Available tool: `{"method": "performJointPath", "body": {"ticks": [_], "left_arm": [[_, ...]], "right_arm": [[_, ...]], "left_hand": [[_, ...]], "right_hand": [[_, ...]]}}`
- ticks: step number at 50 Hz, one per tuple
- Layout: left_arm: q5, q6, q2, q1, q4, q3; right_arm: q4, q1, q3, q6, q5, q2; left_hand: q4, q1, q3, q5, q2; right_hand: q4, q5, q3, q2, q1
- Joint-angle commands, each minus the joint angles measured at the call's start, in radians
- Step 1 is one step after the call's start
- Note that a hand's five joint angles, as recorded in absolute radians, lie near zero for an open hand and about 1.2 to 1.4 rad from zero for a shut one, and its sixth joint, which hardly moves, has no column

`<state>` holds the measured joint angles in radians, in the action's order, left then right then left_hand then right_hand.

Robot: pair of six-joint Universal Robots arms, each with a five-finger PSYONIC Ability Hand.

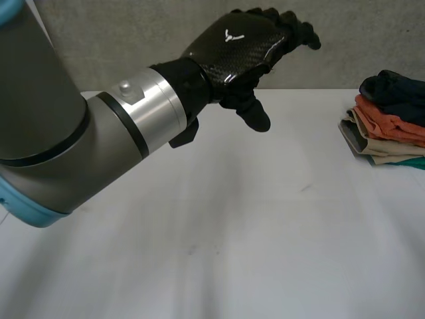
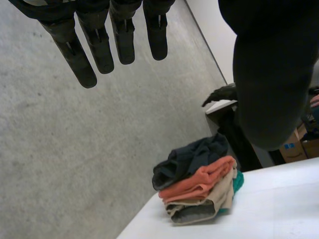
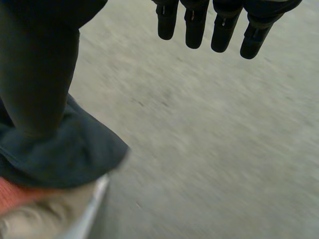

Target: Fold the laundry.

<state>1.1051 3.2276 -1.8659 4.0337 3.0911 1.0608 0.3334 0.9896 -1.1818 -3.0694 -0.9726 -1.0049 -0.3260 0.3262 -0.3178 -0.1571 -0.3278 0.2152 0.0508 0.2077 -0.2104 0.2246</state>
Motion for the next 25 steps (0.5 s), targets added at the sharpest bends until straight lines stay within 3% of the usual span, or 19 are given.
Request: {"method": "performJointPath", "body": {"ticks": [1, 4, 5, 8, 11, 14, 15, 19, 25], "left_arm": [[0.008, 0.0, 0.057, 0.005, 0.003, -0.005], [0.042, 0.0, 0.08, 0.011, 0.009, -0.01], [0.083, 0.0, 0.097, 0.017, 0.011, -0.01], [0.162, 0.004, 0.12, 0.045, 0.012, -0.007], [0.292, 0.02, 0.149, 0.147, 0.011, 0.001], [0.34, 0.05, 0.157, 0.244, 0.006, 0.018], [0.358, 0.088, 0.156, 0.32, 0.006, 0.043], [0.358, 0.223, 0.124, 0.483, 0.021, 0.112], [0.352, 0.395, -0.113, 0.602, 0.096, 0.104]], "right_arm": [[-0.183, -0.009, 0.054, 0.28, -0.225, -0.153], [-0.153, 0.041, 0.056, 0.319, -0.285, -0.188], [-0.108, 0.114, 0.05, 0.316, -0.311, -0.214], [-0.016, 0.23, 0.025, 0.304, -0.311, -0.271], [0.148, 0.375, -0.112, 0.288, -0.285, -0.369], [0.251, 0.467, -0.227, 0.288, -0.215, -0.412], [0.269, 0.495, -0.257, 0.291, -0.19, -0.422], [0.303, 0.627, -0.396, 0.298, -0.121, -0.451], [0.254, 0.73, -0.539, 0.337, -0.126, -0.434]], "left_hand": [[-0.052, 0.052, -0.06, -0.046, -0.05], [-0.052, 0.052, -0.06, -0.046, -0.05], [-0.049, 0.049, -0.057, -0.043, -0.047], [-0.043, 0.043, -0.051, -0.038, -0.041], [-0.043, 0.043, -0.051, -0.038, -0.041], [-0.02, 0.02, -0.028, -0.014, -0.018], [-0.005, 0.005, -0.013, 0.001, -0.003], [0.001, -0.001, -0.007, 0.006, 0.003], [0.033, -0.033, 0.025, 0.039, 0.035]], "right_hand": [[-0.041, -0.051, -0.033, 0.036, -0.05], [-0.041, -0.051, -0.033, 0.036, -0.05], [-0.041, -0.051, -0.033, 0.036, -0.05], [-0.041, -0.051, -0.033, 0.036, -0.05], [-0.041, -0.051, -0.033, 0.036, -0.05], [-0.041, -0.051, -0.033, 0.036, -0.05], [-0.041, -0.051, -0.033, 0.036, -0.05], [-0.041, -0.051, -0.033, 0.036, -0.05], [-0.041, -0.051, -0.033, 0.036, -0.05]]}}
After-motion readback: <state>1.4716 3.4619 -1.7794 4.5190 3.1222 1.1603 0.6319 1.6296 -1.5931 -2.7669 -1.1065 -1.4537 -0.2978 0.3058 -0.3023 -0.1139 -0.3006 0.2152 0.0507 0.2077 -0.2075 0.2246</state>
